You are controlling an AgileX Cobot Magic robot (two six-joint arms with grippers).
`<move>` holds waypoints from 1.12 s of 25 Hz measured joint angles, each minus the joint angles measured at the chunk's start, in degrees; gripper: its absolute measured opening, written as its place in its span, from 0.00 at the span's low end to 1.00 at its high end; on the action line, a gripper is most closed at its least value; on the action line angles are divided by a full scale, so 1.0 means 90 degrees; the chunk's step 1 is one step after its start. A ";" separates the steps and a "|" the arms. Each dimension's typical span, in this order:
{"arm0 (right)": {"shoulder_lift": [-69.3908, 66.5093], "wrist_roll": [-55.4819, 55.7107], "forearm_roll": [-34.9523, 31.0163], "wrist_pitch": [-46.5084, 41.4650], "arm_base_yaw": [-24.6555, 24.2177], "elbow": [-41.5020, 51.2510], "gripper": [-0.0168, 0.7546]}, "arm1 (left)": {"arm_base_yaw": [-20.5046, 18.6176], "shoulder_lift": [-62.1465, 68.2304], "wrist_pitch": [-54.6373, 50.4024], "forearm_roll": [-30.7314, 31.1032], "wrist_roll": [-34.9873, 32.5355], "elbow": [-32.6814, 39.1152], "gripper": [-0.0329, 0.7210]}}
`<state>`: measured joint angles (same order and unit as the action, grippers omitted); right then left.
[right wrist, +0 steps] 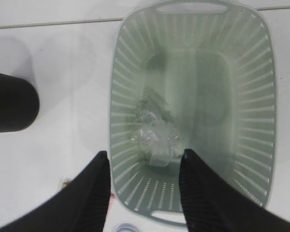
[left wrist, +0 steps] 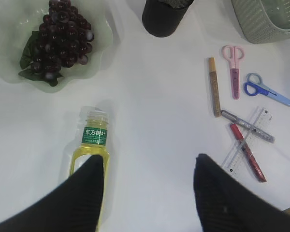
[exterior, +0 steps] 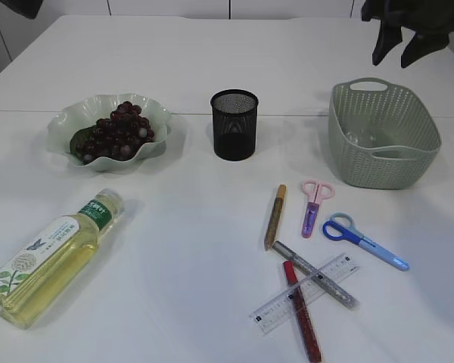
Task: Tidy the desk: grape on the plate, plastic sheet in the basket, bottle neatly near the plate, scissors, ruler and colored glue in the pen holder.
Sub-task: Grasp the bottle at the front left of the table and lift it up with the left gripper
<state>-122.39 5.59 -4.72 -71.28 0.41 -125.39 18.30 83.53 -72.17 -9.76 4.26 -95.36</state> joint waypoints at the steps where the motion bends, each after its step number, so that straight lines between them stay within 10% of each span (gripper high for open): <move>1: 0.0140 -0.0011 -0.0081 0.0000 0.0000 0.0081 0.51 | 0.0000 0.0000 0.0000 0.0000 0.0000 0.0000 0.62; 28: 0.4874 -0.0666 -0.1411 -0.0012 0.0000 0.5265 0.66 | 0.0000 0.0867 0.0124 0.1084 0.0000 0.1841 0.74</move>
<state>-78.53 -0.40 -17.42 -71.39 0.41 -78.00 18.30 91.33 -71.05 0.00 4.26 -78.79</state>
